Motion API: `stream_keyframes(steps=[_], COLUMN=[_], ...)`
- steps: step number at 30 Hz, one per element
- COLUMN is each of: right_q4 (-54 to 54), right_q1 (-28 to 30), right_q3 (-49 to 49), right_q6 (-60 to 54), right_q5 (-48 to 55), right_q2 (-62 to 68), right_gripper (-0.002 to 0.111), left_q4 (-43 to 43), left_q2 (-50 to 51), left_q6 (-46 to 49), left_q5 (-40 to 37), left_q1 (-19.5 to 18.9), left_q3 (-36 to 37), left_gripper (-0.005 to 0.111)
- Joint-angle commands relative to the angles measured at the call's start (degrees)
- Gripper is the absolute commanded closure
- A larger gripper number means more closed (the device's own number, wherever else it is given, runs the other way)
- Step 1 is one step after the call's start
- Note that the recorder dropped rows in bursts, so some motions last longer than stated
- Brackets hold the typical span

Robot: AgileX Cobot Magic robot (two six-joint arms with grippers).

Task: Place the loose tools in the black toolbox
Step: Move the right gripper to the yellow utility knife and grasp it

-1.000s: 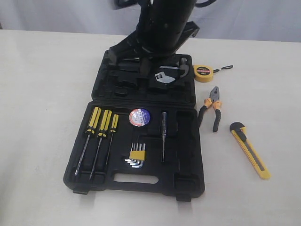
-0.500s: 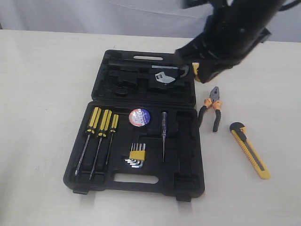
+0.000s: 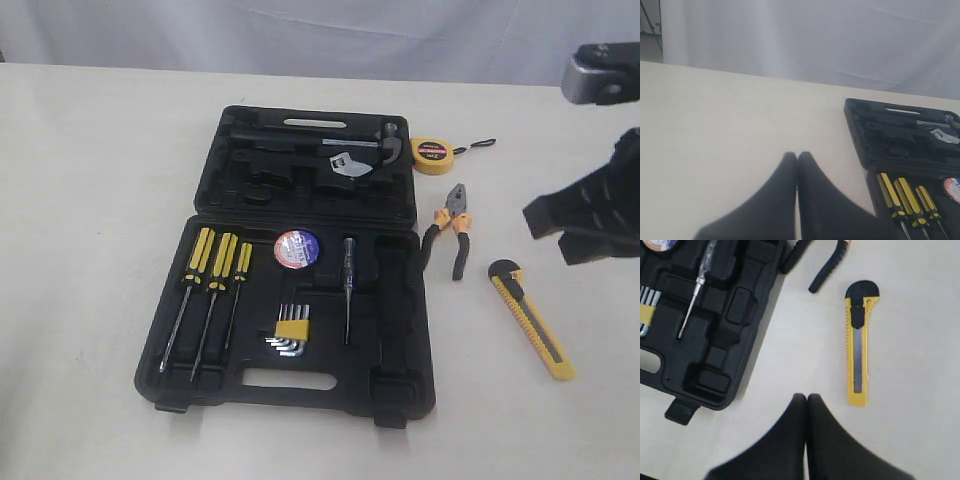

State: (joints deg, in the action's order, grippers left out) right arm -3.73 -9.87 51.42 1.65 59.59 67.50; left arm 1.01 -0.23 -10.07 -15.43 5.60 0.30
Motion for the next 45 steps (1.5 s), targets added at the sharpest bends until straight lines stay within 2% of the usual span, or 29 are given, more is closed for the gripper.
stream_keyframes(steps=[1,8,19,26,33,35,37,38,41,45], right_q4=[-0.5,-1.8,-1.8,-0.6,1.2,1.6,1.9,1.9,1.9,2.0], right_q1=[1.2,1.2,1.2,1.2,1.2,1.2,1.2,1.2,1.2,2.9], right_q3=[-5.7,-7.8,-7.8,-7.8,-7.8,-7.8,-7.8,-7.8,-7.8,-7.2], right_q6=[0.4,3.6,5.7,13.6,7.6,6.4,6.5,6.5,6.5,6.5], right_q5=[-4.4,-11.4,-15.6,-16.1,-17.1,-18.4,-19.6,-20.4,-21.9,-22.7], right_q2=[-1.6,0.3,4.5,7.4,15.8,18.1,19.8,20.6,22.3,24.1], right_gripper=[0.109,0.109,0.109,0.109,0.108,0.099,0.085,0.074,0.054,0.054], left_q4=[0.3,-0.2,-0.2,-0.2,-0.2,-0.2,-0.2,-0.2,-0.2,-0.2], left_q2=[0.2,0.2,0.2,0.2,0.2,0.2,0.2,0.2,0.2,0.2], left_q6=[0.0,0.0,0.0,0.0,0.0,0.0,0.0,0.0,0.0,0.0], left_q5=[0.0,0.0,0.0,0.0,0.0,0.0,0.0,0.0,0.0,0.0], left_q1=[0.3,0.3,0.3,0.3,0.3,0.3,0.3,0.3,0.3,0.3], left_q3=[-0.3,-0.3,-0.3,-0.3,-0.3,-0.3,-0.3,-0.3,-0.3,-0.3], left_gripper=[0.107,0.107,0.107,0.107,0.107,0.107,0.107,0.107,0.107,0.107])
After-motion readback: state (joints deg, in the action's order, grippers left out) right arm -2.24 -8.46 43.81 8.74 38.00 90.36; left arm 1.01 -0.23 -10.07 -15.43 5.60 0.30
